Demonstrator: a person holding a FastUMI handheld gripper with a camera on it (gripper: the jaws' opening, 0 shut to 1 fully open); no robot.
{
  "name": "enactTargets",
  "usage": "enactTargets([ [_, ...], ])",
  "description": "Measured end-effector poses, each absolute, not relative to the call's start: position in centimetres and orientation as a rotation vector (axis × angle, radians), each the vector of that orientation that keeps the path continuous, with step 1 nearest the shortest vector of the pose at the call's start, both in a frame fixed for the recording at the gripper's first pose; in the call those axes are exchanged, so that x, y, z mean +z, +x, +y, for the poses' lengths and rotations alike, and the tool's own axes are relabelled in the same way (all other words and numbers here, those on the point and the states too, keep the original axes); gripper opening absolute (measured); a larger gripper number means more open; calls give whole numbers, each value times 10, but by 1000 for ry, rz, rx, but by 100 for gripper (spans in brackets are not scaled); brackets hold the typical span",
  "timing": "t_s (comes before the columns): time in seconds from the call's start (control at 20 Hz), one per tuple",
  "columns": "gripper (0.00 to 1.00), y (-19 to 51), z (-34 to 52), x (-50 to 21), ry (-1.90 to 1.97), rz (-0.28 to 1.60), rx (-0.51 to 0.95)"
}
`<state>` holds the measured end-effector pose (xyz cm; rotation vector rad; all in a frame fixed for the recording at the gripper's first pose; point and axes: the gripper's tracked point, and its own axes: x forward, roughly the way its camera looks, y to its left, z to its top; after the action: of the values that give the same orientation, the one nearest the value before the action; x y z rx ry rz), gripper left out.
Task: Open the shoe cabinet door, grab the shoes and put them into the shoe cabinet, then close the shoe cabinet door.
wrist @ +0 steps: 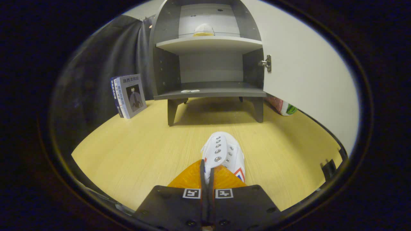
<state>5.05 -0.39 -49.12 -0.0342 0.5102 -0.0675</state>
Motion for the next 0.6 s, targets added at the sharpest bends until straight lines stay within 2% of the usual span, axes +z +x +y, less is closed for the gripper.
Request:
enactTargets([
  [0.4, 2, 68, -13, -390, -66, 430, -82],
  [0.6, 2, 92, -9, -299, -89, 386, -107],
])
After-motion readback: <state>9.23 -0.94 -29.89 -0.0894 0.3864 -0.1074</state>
